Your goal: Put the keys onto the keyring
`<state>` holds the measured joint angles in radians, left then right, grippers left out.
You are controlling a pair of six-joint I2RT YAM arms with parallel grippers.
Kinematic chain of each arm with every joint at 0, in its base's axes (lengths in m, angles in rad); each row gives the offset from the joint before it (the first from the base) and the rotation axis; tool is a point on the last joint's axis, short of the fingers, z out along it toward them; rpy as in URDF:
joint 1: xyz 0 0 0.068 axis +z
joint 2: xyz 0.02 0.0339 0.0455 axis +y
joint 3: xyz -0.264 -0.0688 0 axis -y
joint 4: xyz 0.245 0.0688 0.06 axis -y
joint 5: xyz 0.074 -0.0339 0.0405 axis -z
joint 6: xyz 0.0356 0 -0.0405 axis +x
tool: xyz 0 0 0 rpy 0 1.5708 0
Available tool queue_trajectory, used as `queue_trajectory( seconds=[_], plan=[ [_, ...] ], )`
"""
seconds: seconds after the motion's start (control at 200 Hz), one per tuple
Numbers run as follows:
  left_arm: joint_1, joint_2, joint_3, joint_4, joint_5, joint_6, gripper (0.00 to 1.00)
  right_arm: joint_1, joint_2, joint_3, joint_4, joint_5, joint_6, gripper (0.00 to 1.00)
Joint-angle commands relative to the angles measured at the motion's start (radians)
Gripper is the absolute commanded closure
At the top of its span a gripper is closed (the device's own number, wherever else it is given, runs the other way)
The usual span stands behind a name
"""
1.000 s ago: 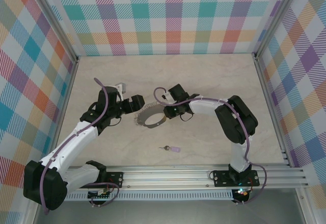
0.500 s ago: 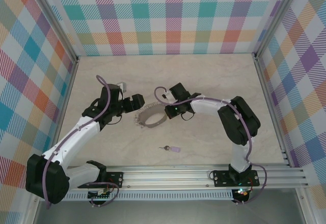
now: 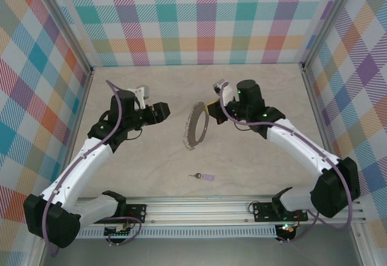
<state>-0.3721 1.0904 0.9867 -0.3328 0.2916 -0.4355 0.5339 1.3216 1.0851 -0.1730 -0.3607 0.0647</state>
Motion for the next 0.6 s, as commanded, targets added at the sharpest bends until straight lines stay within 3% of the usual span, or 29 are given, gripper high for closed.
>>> queue_trajectory(
  seconds=[0.0,0.1,0.31,0.43,0.6],
  plan=[
    [-0.01,-0.013,0.032,0.092,0.147,0.021,0.45,-0.034,-0.046,-0.029,0.071,-0.158,0.053,1.0],
    [-0.011,-0.007,0.048,0.129,0.224,0.007,0.55,-0.048,-0.067,-0.042,0.103,-0.233,0.102,1.0],
    [-0.035,0.003,0.059,0.181,0.296,-0.017,0.56,-0.052,-0.059,-0.079,0.195,-0.336,0.201,1.0],
    [-0.055,0.037,0.066,0.212,0.325,-0.019,0.65,-0.052,-0.041,-0.096,0.233,-0.362,0.241,1.0],
    [-0.093,0.095,0.083,0.249,0.353,-0.003,0.67,-0.052,-0.045,-0.126,0.288,-0.39,0.279,1.0]
  ],
)
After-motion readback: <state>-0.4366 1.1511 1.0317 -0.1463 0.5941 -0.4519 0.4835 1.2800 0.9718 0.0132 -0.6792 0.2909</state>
